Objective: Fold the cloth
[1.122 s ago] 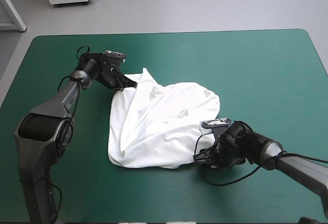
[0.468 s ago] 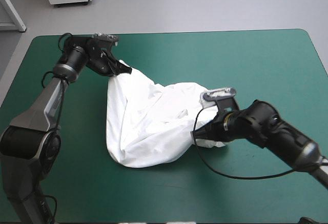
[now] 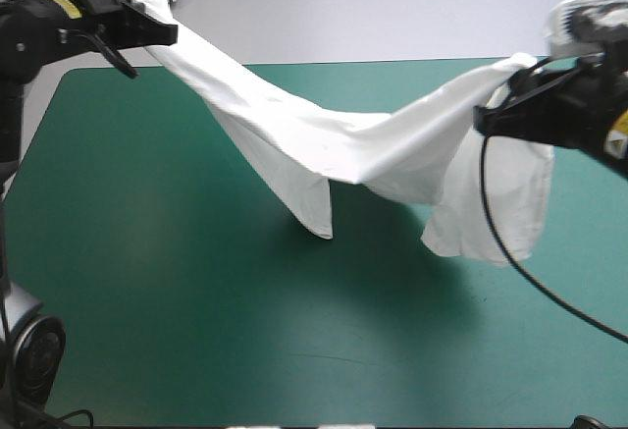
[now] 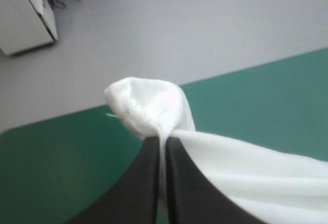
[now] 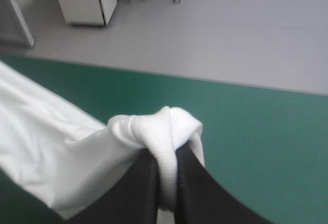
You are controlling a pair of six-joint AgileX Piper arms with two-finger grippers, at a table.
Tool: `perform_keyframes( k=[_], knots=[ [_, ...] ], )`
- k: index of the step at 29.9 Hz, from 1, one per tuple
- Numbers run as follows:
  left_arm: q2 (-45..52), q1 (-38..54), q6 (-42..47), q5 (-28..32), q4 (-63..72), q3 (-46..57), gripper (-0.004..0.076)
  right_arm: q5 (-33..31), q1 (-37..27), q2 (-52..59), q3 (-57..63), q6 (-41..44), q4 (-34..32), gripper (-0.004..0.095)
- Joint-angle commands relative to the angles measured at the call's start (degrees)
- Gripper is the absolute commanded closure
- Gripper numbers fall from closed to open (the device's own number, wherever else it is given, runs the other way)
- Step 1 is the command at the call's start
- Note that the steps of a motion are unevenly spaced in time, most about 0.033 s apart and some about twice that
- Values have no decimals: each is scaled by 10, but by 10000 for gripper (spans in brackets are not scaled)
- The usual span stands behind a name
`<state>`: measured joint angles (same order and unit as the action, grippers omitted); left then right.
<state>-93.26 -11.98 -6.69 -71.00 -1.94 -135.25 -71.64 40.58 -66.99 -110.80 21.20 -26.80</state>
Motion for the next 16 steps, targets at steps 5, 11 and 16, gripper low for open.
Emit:
perform_keyframes(
  k=[5,11,16],
  knots=[
    [78,-4,1,4,-131,-101,733,20,1,13,-158,-40,-100,926],
    [123,-4,1,20,-154,-106,733,36,1,13,-200,-51,-120,927],
    [136,-4,-10,11,-154,-106,733,33,1,10,-196,-54,-111,927]
  ],
)
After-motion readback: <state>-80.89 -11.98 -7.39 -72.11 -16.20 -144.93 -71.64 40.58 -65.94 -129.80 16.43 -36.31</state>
